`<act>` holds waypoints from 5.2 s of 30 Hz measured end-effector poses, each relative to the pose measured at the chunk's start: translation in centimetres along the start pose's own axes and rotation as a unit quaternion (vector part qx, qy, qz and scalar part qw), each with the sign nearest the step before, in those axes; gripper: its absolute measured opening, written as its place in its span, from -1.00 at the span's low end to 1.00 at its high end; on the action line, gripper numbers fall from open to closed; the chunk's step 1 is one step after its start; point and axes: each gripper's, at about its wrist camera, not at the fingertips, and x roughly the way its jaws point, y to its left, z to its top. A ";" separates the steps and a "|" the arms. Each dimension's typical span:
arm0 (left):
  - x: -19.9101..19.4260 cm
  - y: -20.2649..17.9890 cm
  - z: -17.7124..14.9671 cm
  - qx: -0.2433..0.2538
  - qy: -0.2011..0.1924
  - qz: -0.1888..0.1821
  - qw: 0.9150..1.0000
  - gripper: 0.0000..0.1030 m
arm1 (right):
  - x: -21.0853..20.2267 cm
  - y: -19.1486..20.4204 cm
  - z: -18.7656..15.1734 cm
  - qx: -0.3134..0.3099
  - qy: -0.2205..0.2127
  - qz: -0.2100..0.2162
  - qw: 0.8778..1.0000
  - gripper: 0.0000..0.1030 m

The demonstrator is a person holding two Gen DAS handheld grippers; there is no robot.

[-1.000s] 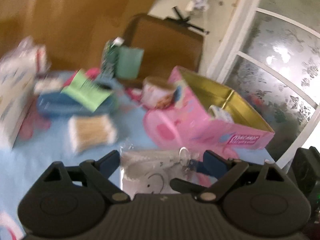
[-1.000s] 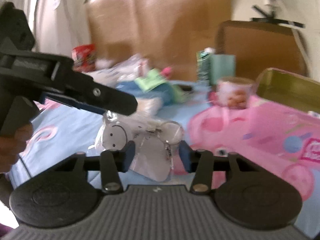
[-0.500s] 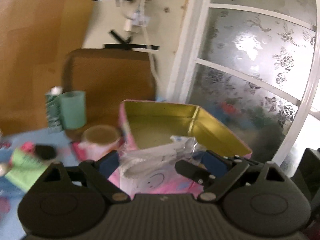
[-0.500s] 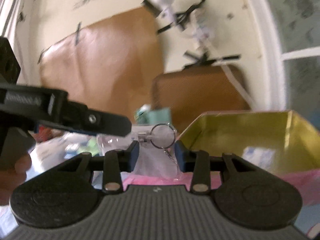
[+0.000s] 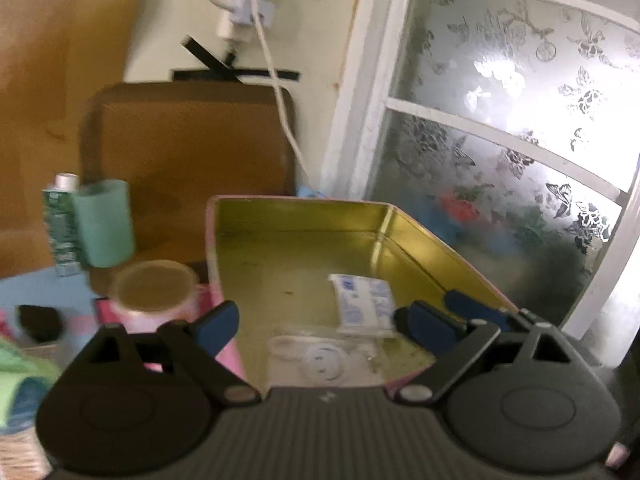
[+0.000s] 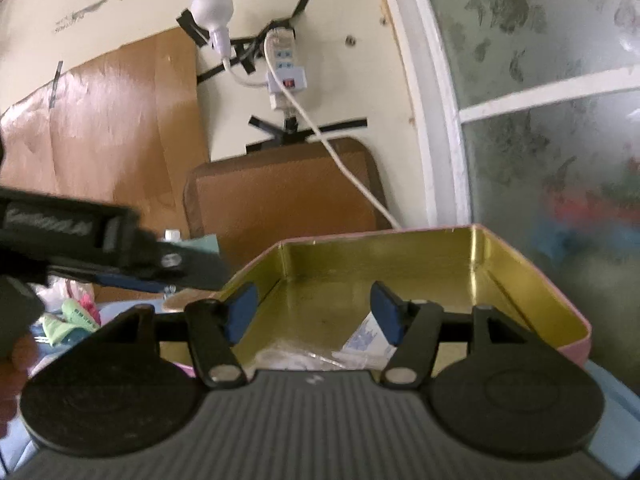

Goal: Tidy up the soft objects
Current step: 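Carry the pouch into the pink tin and open the right gripper, then grasp the green cloth with the right gripper, then lift the green cloth into the pink tin and release it, then grasp the bag of cotton swabs with the right gripper, then carry the cotton swabs into the pink tin and release them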

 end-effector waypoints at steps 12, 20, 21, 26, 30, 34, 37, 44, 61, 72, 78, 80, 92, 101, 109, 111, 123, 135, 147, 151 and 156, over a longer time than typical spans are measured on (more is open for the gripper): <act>-12.8 13.0 -11.3 -0.107 0.001 0.155 0.982 0.86 | 2.5 11.0 -0.8 -0.059 0.063 0.207 0.975 -0.09; -15.8 18.6 -14.9 -0.208 -0.015 0.181 0.961 0.82 | 9.2 21.2 -1.4 -0.130 0.121 0.262 0.948 -0.11; -15.8 18.7 -14.9 -0.208 -0.016 0.180 0.961 0.82 | 10.3 22.0 -1.6 -0.140 0.130 0.259 0.947 -0.10; -16.3 18.9 -15.3 -0.215 -0.024 0.167 0.962 0.84 | 11.6 23.1 -2.9 -0.184 0.153 0.235 0.942 -0.86; -16.3 19.3 -15.5 -0.223 -0.030 0.159 0.961 0.85 | 9.0 22.0 -2.5 -0.183 0.128 0.233 0.946 -0.92; -16.4 19.3 -15.6 -0.224 -0.030 0.159 0.961 0.85 | 5.3 19.9 -1.8 -0.165 0.116 0.247 0.948 -0.92; -16.4 19.2 -15.6 -0.225 -0.030 0.158 0.961 0.85 | 1.5 17.6 -2.2 -0.157 0.131 0.278 0.939 -0.92; -15.6 17.1 -14.9 -0.220 -0.009 0.106 0.970 0.78 | -4.1 15.1 -6.3 -0.177 0.195 0.310 0.914 -0.74; -10.2 10.6 -12.4 -0.183 0.081 0.000 0.980 -0.13 | -1.2 16.5 -7.4 -0.170 0.188 0.300 0.920 -0.85; -7.7 3.3 -3.4 -0.035 0.006 -0.065 0.997 -0.15 | -3.3 13.0 -3.0 -0.177 -0.002 0.166 0.970 -0.85; -2.3 -0.1 0.3 0.017 -0.011 -0.065 0.998 -0.06 | -0.3 9.7 -1.3 -0.168 -0.032 0.079 0.982 -0.85; -0.3 -0.4 1.2 0.016 -0.013 -0.038 0.999 0.39 | 2.1 9.0 -1.3 -0.171 -0.024 0.054 0.983 -0.83; -6.0 5.9 -3.5 -0.075 -0.011 0.000 0.997 0.52 | 4.5 4.3 -0.3 -0.079 -0.019 0.041 0.996 0.17; -13.7 12.8 -9.6 -0.183 0.000 0.084 0.980 0.56 | 3.6 9.1 -1.7 -0.058 0.049 0.257 0.963 0.15; -13.8 17.3 -10.5 -0.203 -0.001 0.050 0.978 0.83 | 4.5 15.2 -3.3 -0.095 0.153 0.298 0.937 0.17; -13.0 18.2 -10.5 -0.199 0.011 0.041 0.979 0.85 | 4.5 17.4 -3.7 -0.122 0.160 0.290 0.936 0.19; -8.5 21.7 -10.2 -0.212 0.039 -0.011 0.976 0.83 | 8.8 24.2 -6.4 -0.190 0.223 0.272 0.916 0.22; -10.5 14.9 -7.5 -0.156 0.002 -0.076 0.985 0.81 | 0.7 20.3 -4.1 -0.180 0.109 0.193 0.958 -0.06; -2.2 3.3 -1.5 -0.043 0.035 -0.129 0.990 0.82 | -1.2 10.8 -1.0 -0.148 0.003 0.080 0.986 -0.05; 1.5 -0.2 0.1 -0.024 0.050 -0.147 0.988 0.82 | -1.1 6.6 -0.6 -0.124 -0.008 0.042 0.991 -0.05; 6.5 -4.9 0.9 0.000 0.071 -0.157 0.985 0.83 | 0.1 1.5 -0.2 -0.091 -0.003 -0.022 0.996 -0.02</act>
